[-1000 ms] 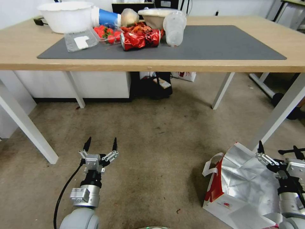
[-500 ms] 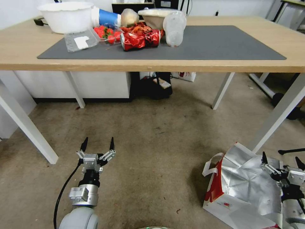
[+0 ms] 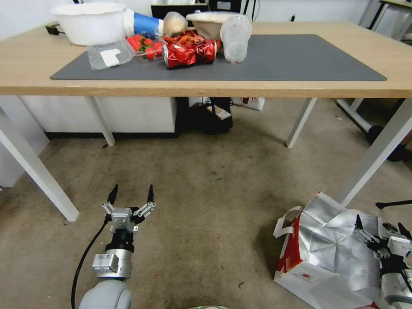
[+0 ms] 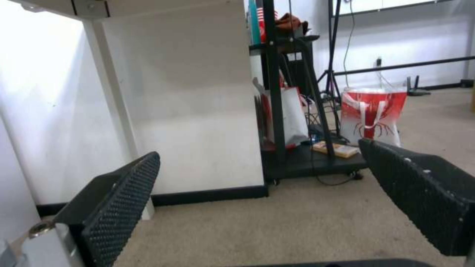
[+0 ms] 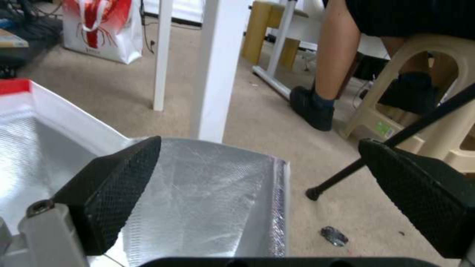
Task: Pick up the food delivery bag from the floor and place it on the table.
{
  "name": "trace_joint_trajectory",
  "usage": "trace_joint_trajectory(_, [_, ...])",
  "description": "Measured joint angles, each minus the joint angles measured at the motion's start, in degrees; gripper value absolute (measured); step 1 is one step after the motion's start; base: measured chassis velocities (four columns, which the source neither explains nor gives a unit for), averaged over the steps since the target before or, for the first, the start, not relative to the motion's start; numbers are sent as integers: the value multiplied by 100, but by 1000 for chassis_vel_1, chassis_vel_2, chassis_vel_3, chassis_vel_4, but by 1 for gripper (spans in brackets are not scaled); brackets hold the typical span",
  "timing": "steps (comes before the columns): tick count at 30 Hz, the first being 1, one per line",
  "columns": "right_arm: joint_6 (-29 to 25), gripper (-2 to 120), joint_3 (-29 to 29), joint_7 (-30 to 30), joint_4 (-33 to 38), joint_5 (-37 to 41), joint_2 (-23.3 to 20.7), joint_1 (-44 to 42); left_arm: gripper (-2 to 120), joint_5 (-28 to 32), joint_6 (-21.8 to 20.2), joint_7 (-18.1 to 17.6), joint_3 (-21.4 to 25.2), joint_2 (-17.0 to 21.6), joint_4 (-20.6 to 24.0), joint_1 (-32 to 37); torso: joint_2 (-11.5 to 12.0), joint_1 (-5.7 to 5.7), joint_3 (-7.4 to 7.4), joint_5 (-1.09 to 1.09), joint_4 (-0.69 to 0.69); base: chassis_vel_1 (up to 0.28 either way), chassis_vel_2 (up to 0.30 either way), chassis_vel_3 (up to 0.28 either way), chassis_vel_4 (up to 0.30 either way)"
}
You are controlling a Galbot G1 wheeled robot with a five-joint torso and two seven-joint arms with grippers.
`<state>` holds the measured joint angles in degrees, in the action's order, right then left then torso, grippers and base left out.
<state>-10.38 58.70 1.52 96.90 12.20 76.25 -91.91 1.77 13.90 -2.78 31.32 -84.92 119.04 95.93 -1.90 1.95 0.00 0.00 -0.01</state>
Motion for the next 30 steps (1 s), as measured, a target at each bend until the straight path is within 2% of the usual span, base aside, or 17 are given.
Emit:
trace_joint_trajectory(19, [43, 99, -70, 12, -697, -78, -194, 360, 100, -31, 93, -37, 12, -25, 9, 15, -1, 0, 0, 0, 0, 0, 0, 0, 0])
trace_joint_trajectory(24, [46, 88, -105, 8, -806, -90, -195, 403, 100, -41, 114, -38, 11, -29, 6, 16, -1, 0, 0, 0, 0, 0, 0, 0, 0])
trace_joint_trajectory(26, [51, 77, -128, 7, -839, -92, -194, 410, 100, -44, 122, -39, 14, -27, 0, 17, -1, 0, 0, -1, 0, 0, 0, 0, 0])
trace_joint_trajectory(28, [52, 74, -134, 8, -847, -92, -193, 411, 100, -44, 127, -39, 16, -26, -2, 17, -1, 0, 0, -1, 0, 0, 0, 0, 0])
trace_joint_trajectory(30, [63, 62, -152, 15, -849, -90, -175, 408, 100, -46, 135, -40, 17, -25, -8, 13, -1, 0, 0, -1, 0, 0, 0, 0, 0])
